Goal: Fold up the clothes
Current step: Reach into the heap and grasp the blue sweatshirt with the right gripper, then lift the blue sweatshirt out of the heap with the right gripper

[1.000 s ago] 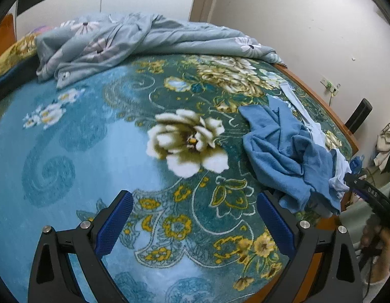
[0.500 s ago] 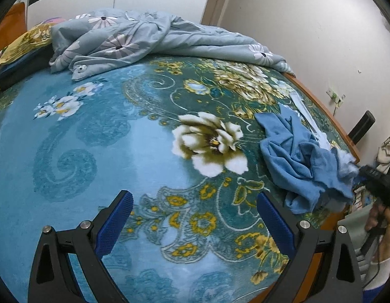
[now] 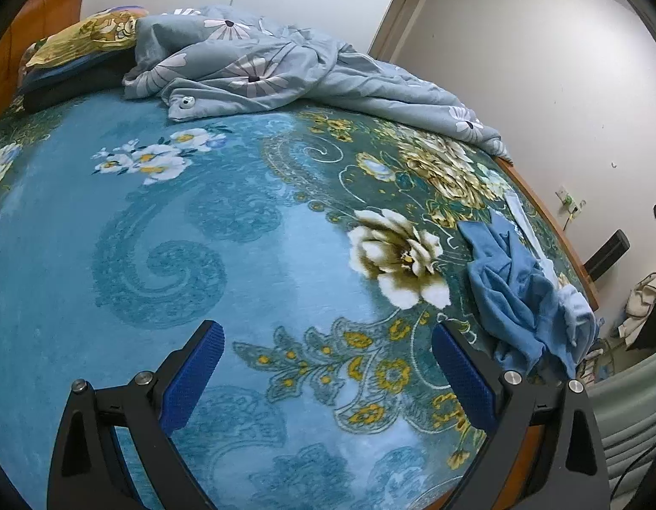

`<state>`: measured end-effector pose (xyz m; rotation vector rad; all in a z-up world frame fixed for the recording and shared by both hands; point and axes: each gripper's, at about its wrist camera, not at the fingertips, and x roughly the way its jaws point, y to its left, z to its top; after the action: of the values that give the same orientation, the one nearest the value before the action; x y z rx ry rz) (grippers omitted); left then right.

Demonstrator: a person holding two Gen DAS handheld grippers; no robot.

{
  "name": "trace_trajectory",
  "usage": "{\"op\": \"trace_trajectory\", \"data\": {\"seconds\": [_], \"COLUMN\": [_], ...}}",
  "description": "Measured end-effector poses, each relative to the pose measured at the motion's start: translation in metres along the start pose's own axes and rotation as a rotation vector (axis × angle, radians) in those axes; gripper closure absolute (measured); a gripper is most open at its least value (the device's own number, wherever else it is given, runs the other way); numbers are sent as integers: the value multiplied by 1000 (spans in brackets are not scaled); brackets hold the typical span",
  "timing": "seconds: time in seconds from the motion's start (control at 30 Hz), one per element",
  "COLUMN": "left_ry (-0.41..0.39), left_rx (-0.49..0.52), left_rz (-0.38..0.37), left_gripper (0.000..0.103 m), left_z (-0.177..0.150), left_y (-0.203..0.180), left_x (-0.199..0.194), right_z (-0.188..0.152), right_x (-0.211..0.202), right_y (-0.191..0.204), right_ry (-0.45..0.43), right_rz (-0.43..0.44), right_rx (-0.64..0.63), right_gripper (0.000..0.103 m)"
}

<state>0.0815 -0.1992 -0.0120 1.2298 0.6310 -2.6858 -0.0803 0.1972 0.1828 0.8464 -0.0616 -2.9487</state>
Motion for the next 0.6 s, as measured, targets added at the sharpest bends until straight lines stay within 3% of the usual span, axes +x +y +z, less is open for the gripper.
{"op": "trace_trajectory", "data": {"seconds": [0.23, 0.27, 0.33, 0.37, 0.4, 0.6], "left_ry": [0, 1, 6, 11, 14, 48], "left_rx": [-14, -19, -30, -33, -36, -35], "left_rz": [-1, 0, 3, 4, 5, 6], "left_gripper": [5, 5, 5, 5, 5, 5], "left_z": [-5, -6, -7, -8, -9, -15], "left_y": [17, 19, 24, 25, 26, 23], "left_x": [-6, -6, -5, -3, -2, 10], "right_z": [-62, -73, -99, -110, -121, -175], "right_x": [36, 40, 49, 51, 53, 54], "right_y": [2, -4, -18, -26, -32, -51], "right_ry": [165, 186, 236, 256, 273, 360], "right_rz": [-27, -38, -67, -75, -79, -65], "right_rx": [-30, -38, -49, -46, -41, -23], "right_gripper": [101, 98, 81, 66, 58, 56]}}
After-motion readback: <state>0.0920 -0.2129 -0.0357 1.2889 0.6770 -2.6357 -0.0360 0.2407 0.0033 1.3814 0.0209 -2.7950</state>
